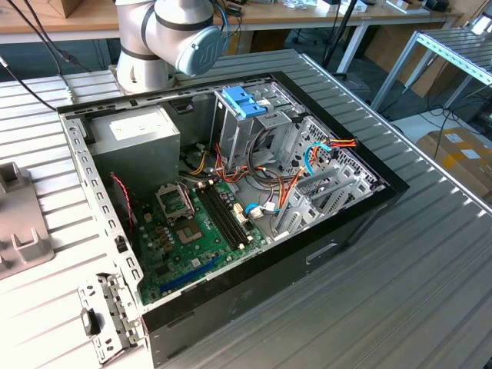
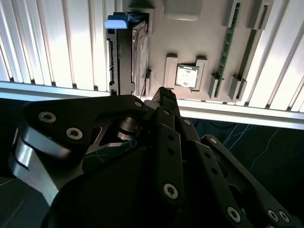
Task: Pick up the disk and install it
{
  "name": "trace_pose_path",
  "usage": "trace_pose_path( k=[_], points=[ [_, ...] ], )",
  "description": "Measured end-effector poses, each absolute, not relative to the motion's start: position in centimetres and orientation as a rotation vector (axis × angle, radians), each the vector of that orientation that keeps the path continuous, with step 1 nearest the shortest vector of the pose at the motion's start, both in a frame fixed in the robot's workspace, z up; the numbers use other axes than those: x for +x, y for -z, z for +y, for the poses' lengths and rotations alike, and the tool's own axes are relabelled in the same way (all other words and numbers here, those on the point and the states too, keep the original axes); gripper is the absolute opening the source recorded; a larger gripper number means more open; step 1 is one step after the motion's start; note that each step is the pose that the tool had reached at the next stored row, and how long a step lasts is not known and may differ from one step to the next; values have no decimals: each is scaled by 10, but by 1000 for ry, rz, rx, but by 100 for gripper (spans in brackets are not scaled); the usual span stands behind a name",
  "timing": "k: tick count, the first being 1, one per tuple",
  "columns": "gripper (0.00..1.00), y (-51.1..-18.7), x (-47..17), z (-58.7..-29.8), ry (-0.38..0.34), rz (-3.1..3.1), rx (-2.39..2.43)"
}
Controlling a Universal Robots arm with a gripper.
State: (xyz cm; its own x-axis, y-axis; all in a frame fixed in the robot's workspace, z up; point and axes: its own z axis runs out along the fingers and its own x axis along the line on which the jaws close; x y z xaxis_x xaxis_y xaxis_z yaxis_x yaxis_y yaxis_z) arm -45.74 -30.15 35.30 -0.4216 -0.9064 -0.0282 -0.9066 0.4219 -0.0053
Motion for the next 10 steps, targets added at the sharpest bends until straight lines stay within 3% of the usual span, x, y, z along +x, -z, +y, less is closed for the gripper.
trace_pose_path(
  k=[10],
  points=[
    [11,-353,-457,-301,-17,2587,-1736]
  ],
)
